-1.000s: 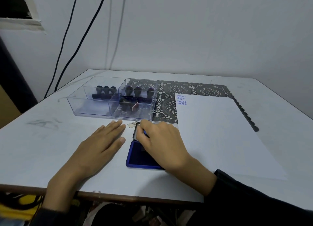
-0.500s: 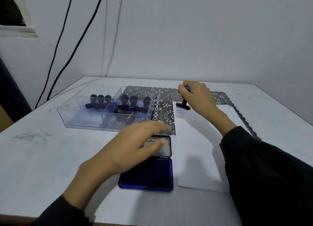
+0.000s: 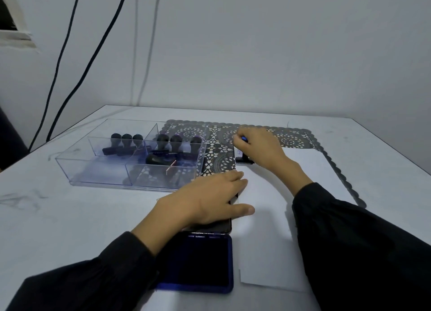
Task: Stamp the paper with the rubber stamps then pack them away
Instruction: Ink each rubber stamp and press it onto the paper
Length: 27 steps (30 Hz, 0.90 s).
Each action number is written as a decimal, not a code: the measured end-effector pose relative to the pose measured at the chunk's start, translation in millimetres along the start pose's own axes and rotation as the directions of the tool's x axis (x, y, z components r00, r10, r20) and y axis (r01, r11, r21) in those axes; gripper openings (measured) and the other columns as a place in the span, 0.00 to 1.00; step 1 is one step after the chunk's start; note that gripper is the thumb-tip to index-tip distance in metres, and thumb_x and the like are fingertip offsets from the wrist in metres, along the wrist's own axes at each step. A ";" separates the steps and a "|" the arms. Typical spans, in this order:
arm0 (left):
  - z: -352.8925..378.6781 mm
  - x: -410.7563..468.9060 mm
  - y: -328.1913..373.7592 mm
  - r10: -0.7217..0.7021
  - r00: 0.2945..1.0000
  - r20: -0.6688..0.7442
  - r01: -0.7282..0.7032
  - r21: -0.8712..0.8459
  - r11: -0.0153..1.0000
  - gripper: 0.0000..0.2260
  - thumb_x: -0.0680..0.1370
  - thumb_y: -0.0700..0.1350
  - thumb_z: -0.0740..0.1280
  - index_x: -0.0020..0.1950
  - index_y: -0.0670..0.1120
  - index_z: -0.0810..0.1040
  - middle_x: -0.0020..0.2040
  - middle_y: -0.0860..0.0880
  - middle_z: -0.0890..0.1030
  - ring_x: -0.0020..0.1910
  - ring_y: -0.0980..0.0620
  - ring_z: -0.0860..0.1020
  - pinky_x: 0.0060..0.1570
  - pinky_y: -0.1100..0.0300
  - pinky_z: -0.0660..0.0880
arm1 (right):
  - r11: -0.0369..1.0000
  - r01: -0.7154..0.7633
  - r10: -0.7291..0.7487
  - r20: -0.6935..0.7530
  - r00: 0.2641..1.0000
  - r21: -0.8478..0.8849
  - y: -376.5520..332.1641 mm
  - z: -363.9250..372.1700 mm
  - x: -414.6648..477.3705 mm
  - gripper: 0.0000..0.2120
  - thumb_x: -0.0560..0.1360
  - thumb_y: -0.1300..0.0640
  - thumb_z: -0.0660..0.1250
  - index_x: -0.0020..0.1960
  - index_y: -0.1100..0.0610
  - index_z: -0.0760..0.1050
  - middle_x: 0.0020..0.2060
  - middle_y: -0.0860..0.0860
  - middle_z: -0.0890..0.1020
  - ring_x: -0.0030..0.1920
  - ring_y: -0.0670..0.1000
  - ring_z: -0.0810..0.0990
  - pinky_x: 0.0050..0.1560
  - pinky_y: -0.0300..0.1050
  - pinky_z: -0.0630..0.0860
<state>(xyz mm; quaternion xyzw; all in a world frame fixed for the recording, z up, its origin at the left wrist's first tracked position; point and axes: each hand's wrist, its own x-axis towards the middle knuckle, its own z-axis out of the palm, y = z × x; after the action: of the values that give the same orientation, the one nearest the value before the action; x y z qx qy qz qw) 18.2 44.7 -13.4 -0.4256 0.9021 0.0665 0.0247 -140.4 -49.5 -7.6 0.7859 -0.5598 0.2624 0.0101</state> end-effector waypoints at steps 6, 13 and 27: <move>-0.4 -0.4 3.0 0.010 1.000 -0.021 -0.010 -0.007 1.000 0.30 0.79 0.63 0.55 0.75 0.46 0.61 0.78 0.51 0.54 0.75 0.52 0.58 0.69 0.53 0.63 | 1.000 -0.009 0.009 0.009 1.000 -0.012 -0.6 0.4 0.0 0.18 0.77 0.54 0.58 0.30 0.53 0.59 0.24 0.49 0.66 0.27 0.49 0.63 0.28 0.43 0.57; -1.0 -0.8 3.6 0.014 1.000 -0.016 -0.014 -0.015 1.000 0.30 0.79 0.63 0.55 0.76 0.47 0.59 0.78 0.50 0.53 0.75 0.52 0.57 0.69 0.55 0.62 | 0.998 -0.054 0.054 -0.014 0.998 0.017 2.1 11.9 -3.9 0.15 0.77 0.55 0.58 0.31 0.51 0.64 0.24 0.47 0.68 0.27 0.49 0.65 0.28 0.43 0.58; -2.0 -1.4 5.9 0.004 1.000 0.014 -0.004 -0.007 1.000 0.29 0.79 0.62 0.55 0.72 0.42 0.65 0.76 0.48 0.59 0.72 0.49 0.62 0.66 0.51 0.66 | 0.999 -0.003 -0.002 -0.119 0.993 -0.037 -2.5 15.1 -16.2 0.20 0.78 0.55 0.59 0.30 0.47 0.54 0.23 0.46 0.64 0.26 0.49 0.63 0.31 0.45 0.57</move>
<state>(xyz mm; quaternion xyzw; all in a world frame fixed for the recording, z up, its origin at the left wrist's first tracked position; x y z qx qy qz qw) 14.6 49.1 -10.7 -0.4233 0.9026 0.0729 0.0294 -135.9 -39.0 -26.8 0.7684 -0.5633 0.2980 0.0580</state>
